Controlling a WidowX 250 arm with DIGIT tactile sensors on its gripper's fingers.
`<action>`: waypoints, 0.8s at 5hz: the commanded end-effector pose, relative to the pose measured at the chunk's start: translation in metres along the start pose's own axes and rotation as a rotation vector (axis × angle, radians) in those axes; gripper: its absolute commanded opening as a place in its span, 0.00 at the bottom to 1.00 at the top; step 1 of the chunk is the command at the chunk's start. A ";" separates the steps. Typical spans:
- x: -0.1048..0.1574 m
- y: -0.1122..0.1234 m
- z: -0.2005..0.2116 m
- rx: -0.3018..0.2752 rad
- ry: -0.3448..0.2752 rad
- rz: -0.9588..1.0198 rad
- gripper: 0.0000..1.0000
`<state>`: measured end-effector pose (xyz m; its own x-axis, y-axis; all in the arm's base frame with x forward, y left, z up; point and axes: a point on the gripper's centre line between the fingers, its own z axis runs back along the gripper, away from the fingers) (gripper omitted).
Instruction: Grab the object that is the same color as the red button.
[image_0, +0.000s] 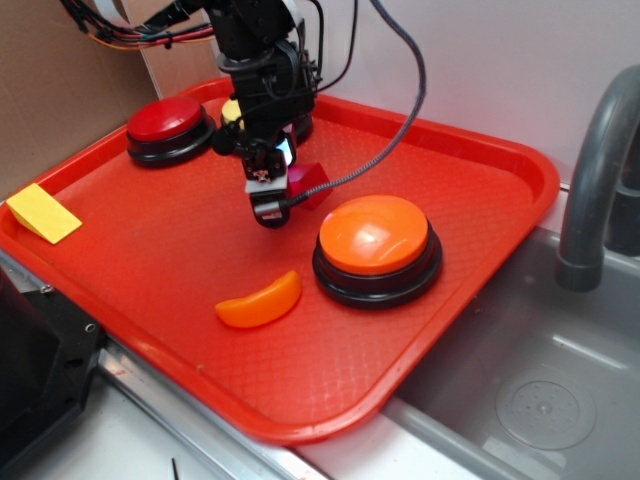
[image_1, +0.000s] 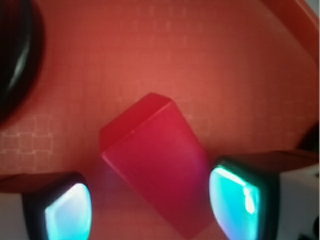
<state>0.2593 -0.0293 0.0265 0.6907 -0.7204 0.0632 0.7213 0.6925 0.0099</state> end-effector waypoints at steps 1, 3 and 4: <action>0.010 -0.012 0.003 0.028 -0.018 0.060 0.00; -0.007 -0.016 0.054 0.112 -0.051 0.230 0.00; -0.022 -0.017 0.083 0.158 -0.043 0.344 0.00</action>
<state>0.2261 -0.0147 0.0987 0.8840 -0.4564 0.1011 0.4454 0.8881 0.1138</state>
